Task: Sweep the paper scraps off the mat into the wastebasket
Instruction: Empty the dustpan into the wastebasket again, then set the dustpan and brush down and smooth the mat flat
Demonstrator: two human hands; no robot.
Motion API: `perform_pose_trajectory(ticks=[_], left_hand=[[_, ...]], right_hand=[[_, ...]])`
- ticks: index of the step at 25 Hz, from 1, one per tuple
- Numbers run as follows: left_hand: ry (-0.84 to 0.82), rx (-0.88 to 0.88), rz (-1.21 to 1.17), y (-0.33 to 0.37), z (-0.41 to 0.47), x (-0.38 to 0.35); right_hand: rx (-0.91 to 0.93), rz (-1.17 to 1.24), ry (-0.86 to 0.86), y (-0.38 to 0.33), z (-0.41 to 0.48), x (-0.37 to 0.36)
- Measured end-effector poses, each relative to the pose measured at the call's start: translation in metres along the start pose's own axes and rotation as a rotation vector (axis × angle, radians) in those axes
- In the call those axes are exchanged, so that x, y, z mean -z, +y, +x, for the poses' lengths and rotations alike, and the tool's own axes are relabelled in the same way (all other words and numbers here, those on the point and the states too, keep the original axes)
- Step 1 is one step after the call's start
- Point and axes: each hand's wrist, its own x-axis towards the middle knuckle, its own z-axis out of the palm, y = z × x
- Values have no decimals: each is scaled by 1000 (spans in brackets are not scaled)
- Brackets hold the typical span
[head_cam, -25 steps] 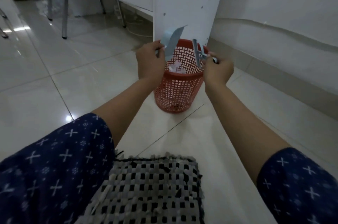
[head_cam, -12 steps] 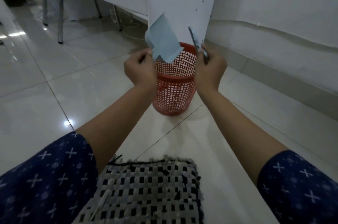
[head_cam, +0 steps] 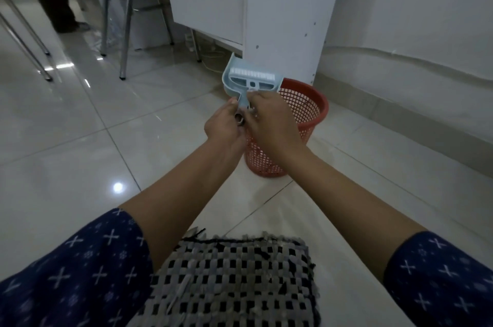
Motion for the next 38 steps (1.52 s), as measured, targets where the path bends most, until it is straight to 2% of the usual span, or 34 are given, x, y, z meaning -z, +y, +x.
perform_pose_trajectory(ticks=[3, 6, 12, 17, 19, 25, 29, 31, 38], left_hand=[[-85, -2, 1, 13, 3, 7], [-103, -23, 37, 20, 6, 15], [-155, -1, 116, 32, 2, 21], [-191, 13, 141, 37, 0, 27], [-166, 34, 133, 35, 0, 35], [48, 41, 195, 49, 6, 72], [231, 14, 499, 60, 18, 103], [277, 62, 630, 55, 25, 121], [373, 255, 826, 2, 41, 177]], right_hand=[[58, 68, -116, -7, 2, -2], [93, 172, -207, -6, 1, -6], [83, 304, -239, -3, 2, -7], [159, 261, -251, -7, 0, -10], [197, 218, -263, -9, -6, -15], [300, 172, -302, -7, -26, -35], [241, 196, -345, 6, -45, -44], [180, 236, -403, 16, -60, -49], [-157, 299, -623, 62, -108, -71]])
